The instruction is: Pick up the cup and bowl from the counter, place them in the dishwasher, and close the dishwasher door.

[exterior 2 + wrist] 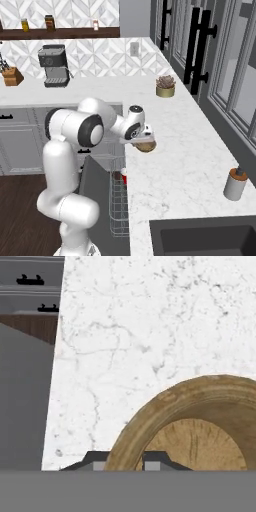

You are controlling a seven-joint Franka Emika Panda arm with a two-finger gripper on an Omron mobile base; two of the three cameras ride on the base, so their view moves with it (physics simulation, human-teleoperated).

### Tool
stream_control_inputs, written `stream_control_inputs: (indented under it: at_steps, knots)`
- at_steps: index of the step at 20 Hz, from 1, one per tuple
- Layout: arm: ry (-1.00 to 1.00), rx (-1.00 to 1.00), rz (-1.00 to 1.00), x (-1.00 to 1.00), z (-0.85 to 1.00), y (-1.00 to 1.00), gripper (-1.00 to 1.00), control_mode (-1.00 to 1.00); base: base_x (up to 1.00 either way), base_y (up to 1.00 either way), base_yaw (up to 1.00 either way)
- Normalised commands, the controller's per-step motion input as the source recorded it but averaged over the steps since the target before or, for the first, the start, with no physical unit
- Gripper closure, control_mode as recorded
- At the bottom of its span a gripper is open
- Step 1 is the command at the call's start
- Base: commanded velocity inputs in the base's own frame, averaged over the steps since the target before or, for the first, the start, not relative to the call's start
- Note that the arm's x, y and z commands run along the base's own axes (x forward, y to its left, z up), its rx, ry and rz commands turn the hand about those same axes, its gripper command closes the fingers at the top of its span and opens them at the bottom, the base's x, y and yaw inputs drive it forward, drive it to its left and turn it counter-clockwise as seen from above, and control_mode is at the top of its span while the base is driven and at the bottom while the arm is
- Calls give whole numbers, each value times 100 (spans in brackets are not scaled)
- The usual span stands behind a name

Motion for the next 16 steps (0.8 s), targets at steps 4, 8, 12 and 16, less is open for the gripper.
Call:
stream_control_inputs:
  at_steps: [4,8,12,16]
  knots:
    - [4,19,0,-91,1,92,100,-100,0,0,0]
    - [6,-2,0,-76,1,96,100,-100,0,0,0]
    - [9,-13,0,-43,0,77,100,-100,0,0,0]
    - [10,-3,-1,-1,-19,36,100,-100,0,0,0]
